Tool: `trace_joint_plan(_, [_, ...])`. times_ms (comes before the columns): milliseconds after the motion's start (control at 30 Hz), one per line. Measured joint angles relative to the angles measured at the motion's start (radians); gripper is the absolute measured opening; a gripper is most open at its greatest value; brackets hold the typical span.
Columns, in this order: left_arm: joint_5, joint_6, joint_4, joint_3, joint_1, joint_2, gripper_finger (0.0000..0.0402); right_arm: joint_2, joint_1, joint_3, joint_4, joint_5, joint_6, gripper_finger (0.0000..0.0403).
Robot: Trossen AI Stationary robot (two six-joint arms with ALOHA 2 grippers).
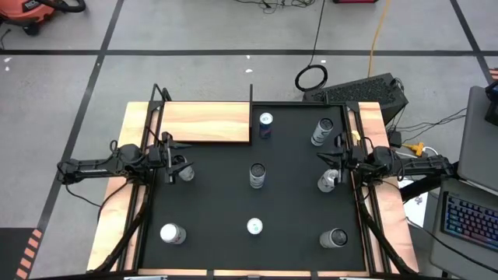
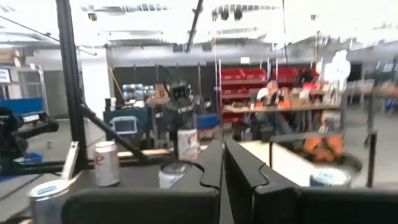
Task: Place canned beverage on shelf
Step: Put the top white-blue soda can on the shelf
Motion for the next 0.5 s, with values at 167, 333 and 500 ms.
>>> trace_joint_plan(167, [0.000,-0.001,0.000,0.000,0.000,0.000,0.0283,0.000,0.000,0.000,0.015,0.000,-0.148,0.0000])
trace_joint_plan(333, [0.000,0.000,0.000,0.000,0.000,0.000,0.0283,0.000,0.000,0.000,0.013,-0.001,-0.122,0.0000])
trace_joint_plan(500, [0.000,0.000,0.000,0.000,0.000,0.000,0.0283,0.000,0.000,0.000,0.010,0.000,-0.118,0.0000])
